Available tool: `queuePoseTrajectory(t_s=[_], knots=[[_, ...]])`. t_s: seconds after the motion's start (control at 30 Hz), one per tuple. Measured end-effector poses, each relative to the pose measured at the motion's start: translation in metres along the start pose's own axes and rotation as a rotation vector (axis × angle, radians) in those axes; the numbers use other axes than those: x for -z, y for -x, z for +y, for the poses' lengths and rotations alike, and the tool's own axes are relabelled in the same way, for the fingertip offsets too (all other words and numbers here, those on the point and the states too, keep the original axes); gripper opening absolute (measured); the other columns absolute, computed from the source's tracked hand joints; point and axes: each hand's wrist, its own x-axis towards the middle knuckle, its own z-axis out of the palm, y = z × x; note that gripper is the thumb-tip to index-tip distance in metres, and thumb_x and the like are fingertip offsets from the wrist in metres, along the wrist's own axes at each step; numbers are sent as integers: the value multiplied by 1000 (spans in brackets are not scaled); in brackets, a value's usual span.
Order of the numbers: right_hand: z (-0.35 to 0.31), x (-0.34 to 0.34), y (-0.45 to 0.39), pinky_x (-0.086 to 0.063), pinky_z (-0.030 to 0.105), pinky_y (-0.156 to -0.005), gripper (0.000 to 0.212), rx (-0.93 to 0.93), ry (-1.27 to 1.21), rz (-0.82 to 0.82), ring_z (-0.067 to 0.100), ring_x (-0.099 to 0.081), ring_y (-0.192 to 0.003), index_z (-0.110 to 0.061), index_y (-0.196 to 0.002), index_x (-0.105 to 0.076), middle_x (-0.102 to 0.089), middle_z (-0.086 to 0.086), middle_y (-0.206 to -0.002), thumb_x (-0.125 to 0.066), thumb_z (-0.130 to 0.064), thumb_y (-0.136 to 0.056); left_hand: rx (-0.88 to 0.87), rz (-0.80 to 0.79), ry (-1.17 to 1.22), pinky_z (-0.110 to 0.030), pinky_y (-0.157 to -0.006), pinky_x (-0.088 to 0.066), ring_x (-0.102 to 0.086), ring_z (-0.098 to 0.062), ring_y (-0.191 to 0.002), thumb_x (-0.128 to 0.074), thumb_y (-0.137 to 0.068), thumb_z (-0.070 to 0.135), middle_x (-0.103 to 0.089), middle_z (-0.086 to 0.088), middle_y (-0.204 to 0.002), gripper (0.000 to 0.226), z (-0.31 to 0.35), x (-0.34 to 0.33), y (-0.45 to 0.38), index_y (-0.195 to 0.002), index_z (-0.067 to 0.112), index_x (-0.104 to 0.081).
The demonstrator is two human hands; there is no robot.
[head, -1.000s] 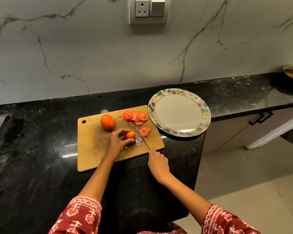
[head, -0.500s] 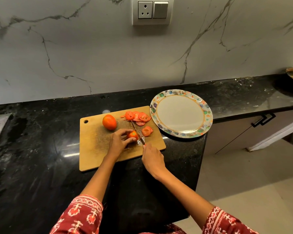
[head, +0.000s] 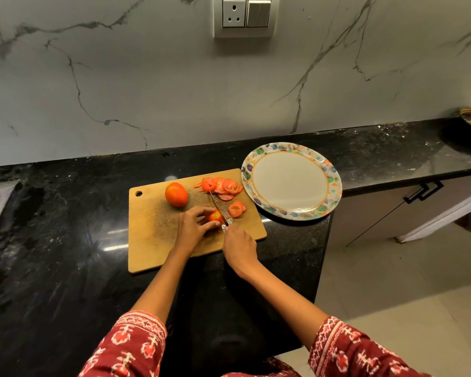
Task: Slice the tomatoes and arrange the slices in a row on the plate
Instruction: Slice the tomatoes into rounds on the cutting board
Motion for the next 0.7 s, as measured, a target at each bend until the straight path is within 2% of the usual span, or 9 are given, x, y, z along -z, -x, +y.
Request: queuePoseTrajectory(t_s=[0.13,0.27,0.43,0.6,0.7], knots=[[4,-2,1,-46,36,-82,29,22,54,14,30,-59,-109,-5,-122,-45,-60,13,-118,-26,-16,-103,-4,-12,-5,-7,-77,-41,-57,-11,-98,-79,-69,14,-67,-6,-104,35,-1,1,-2,-102,9,-69],[11,-6,7,-48,35,-80,24,25,66,27,28,-62,-105,-7,-117,-46,-62,10,-112,-29,-18,-104,-8,-11,-15,-8,-77,-41,-58,-12,-98,-79,-68,14,-68,-7,-104,35,-1,0,-4,-102,9,-69],[3,-7,-4,-46,36,-81,26,27,58,1,30,-60,-107,-4,-118,-47,-61,13,-115,-28,-12,-102,-13,-13,-4,-9,-78,-42,-58,-13,-99,-79,-68,13,-67,-6,-103,34,-3,-1,-2,-101,10,-69],[11,-11,-1,-45,38,-79,25,26,27,-27,32,-59,-106,-6,-118,-46,-60,13,-114,-28,-16,-103,-6,-22,-6,1,-73,-39,-58,-11,-96,-79,-68,13,-68,-6,-103,35,-3,1,-4,-101,10,-70],[13,-13,1,-44,39,-79,26,19,7,-38,32,-59,-105,-5,-117,-46,-60,14,-114,-28,-17,-104,-5,-6,2,2,-74,-39,-58,-11,-97,-79,-68,12,-68,-6,-103,34,-3,0,-2,-101,10,-70]])
